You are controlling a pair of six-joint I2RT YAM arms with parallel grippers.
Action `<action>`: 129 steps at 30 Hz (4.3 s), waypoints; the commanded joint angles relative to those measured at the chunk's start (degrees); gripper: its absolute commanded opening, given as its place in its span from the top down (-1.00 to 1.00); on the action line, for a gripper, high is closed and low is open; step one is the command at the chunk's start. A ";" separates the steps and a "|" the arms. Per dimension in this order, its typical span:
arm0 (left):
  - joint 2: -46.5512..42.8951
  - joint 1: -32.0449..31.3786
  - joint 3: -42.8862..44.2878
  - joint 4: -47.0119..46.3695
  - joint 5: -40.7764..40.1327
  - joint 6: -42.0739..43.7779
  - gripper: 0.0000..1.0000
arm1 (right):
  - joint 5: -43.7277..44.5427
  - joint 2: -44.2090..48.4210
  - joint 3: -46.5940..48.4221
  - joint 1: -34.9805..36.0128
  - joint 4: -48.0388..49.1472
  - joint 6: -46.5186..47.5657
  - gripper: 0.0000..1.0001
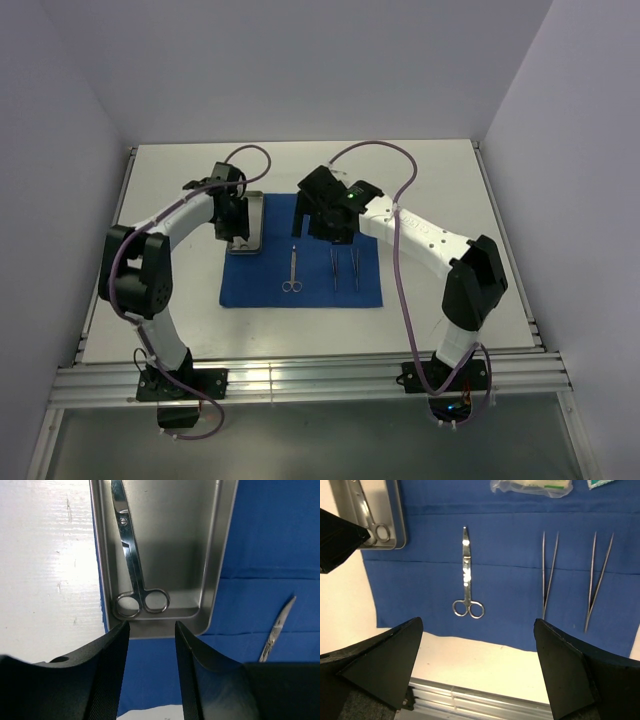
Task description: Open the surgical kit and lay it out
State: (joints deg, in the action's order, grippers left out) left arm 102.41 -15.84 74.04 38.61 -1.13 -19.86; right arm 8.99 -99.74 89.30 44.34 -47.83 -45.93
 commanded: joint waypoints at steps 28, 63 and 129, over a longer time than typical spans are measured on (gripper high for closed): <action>14.13 -0.34 8.75 1.03 0.69 2.10 0.26 | -1.96 1.13 -3.60 -4.78 3.54 3.57 -0.99; 19.76 -0.34 11.30 -0.99 -3.54 7.90 -0.26 | -4.51 0.25 -3.69 -5.14 4.24 4.10 -0.99; 16.68 -1.22 0.67 -8.20 -3.62 7.82 0.49 | -5.57 0.96 -5.01 -5.31 5.03 5.33 -0.99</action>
State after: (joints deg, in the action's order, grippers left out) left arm 114.56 -17.12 78.67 26.92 -1.56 -12.73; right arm 3.14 -99.79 85.01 39.68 -44.12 -41.21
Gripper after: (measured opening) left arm 0.244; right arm 0.996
